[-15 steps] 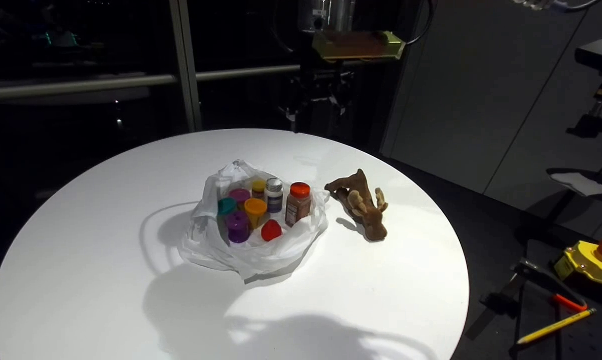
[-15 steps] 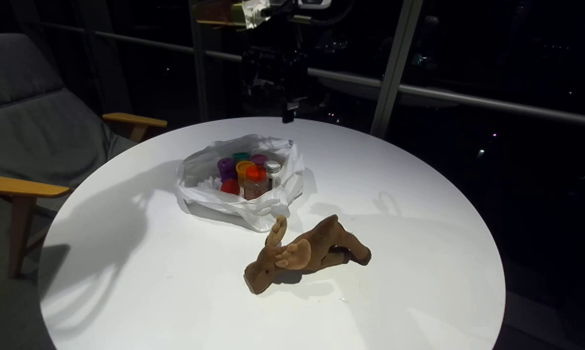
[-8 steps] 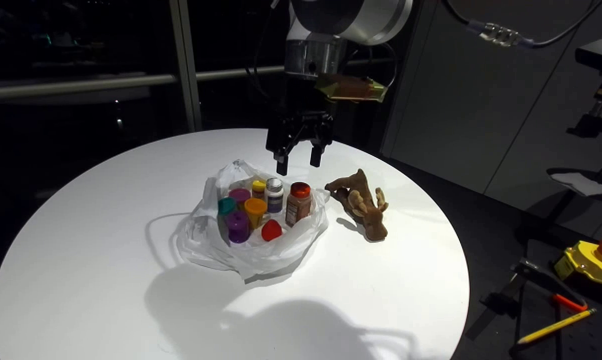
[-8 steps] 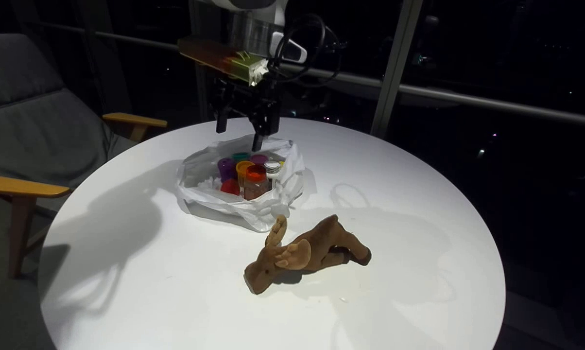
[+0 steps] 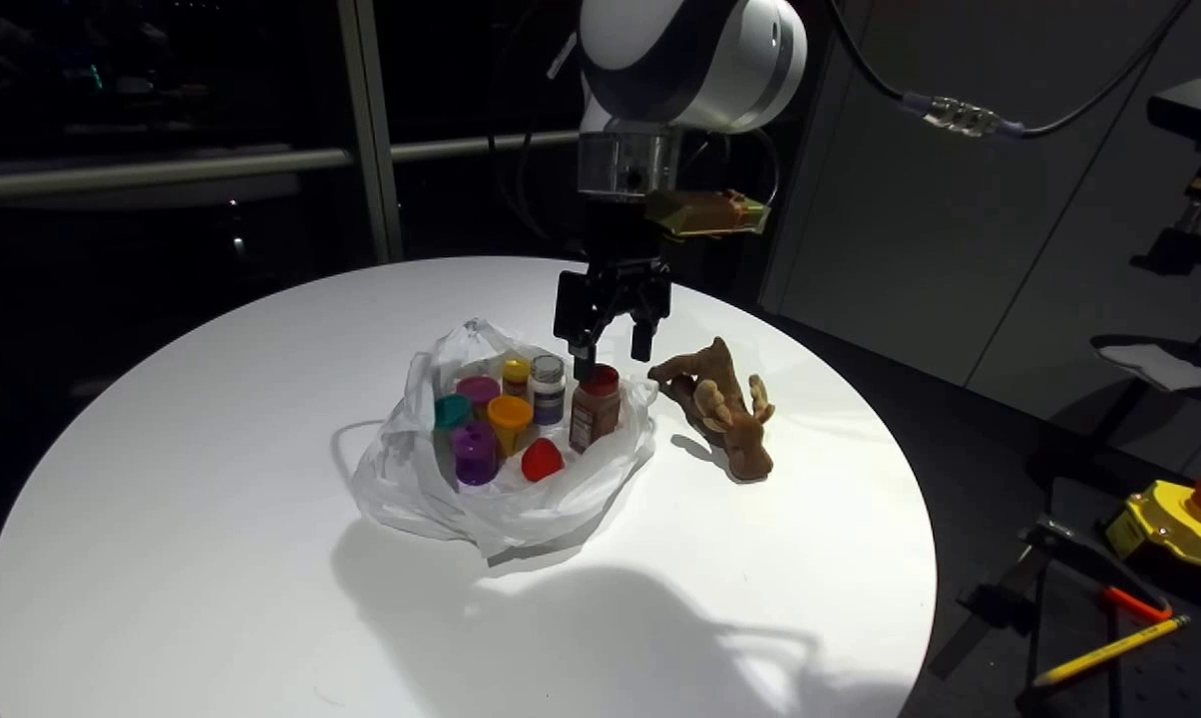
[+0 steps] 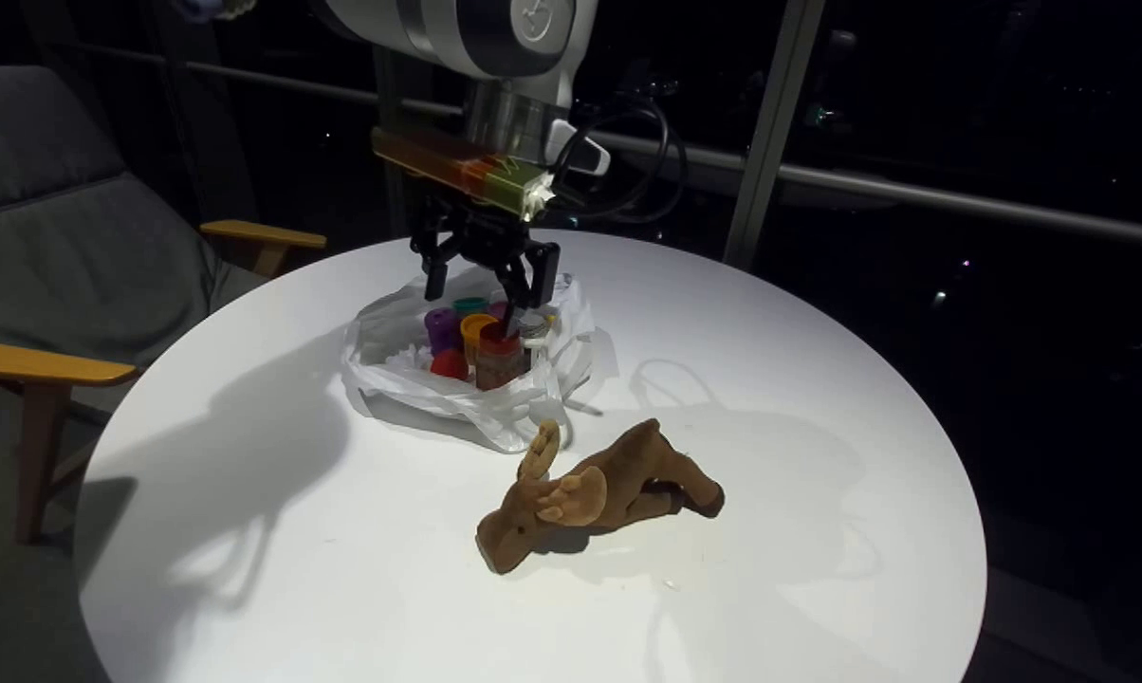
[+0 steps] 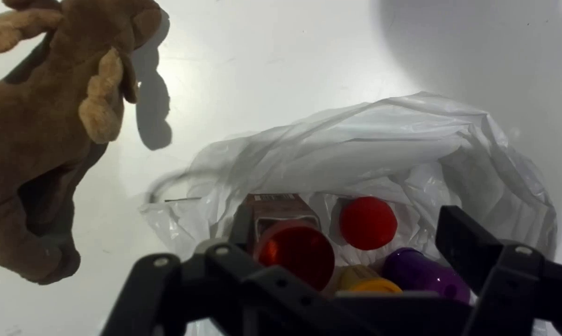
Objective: Remove all the contents from the white plastic bag and put them on the table
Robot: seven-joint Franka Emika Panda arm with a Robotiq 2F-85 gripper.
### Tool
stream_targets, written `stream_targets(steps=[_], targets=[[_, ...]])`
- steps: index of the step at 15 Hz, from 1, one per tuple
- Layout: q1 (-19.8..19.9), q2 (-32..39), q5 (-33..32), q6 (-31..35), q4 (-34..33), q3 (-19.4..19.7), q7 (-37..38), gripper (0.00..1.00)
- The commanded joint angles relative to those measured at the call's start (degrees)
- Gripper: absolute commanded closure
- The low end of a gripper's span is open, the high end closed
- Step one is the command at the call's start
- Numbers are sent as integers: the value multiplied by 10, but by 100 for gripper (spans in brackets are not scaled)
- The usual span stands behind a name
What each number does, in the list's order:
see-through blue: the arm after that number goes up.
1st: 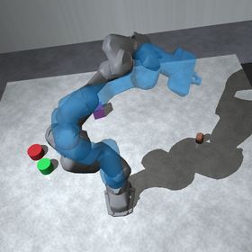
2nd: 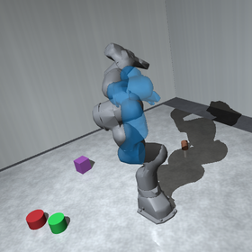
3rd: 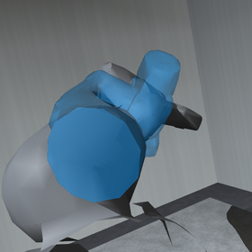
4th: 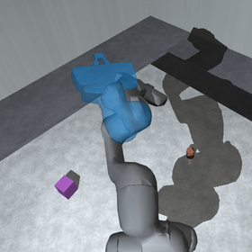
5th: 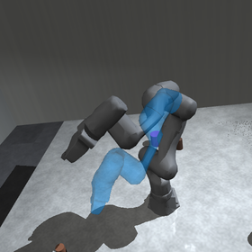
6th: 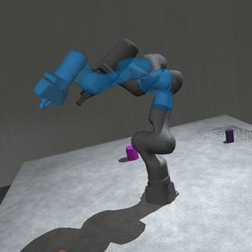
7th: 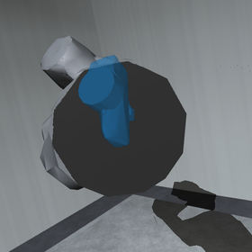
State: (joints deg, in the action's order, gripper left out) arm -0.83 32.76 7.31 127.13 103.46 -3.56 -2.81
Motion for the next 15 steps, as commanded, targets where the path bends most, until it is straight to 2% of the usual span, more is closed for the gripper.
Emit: stream_targets(steps=[1, 15], targets=[[-3, 19, -11, -4, -29, 7, 9, 0], [-25, 69, -42, 10, -73, 22, 59, 0]])
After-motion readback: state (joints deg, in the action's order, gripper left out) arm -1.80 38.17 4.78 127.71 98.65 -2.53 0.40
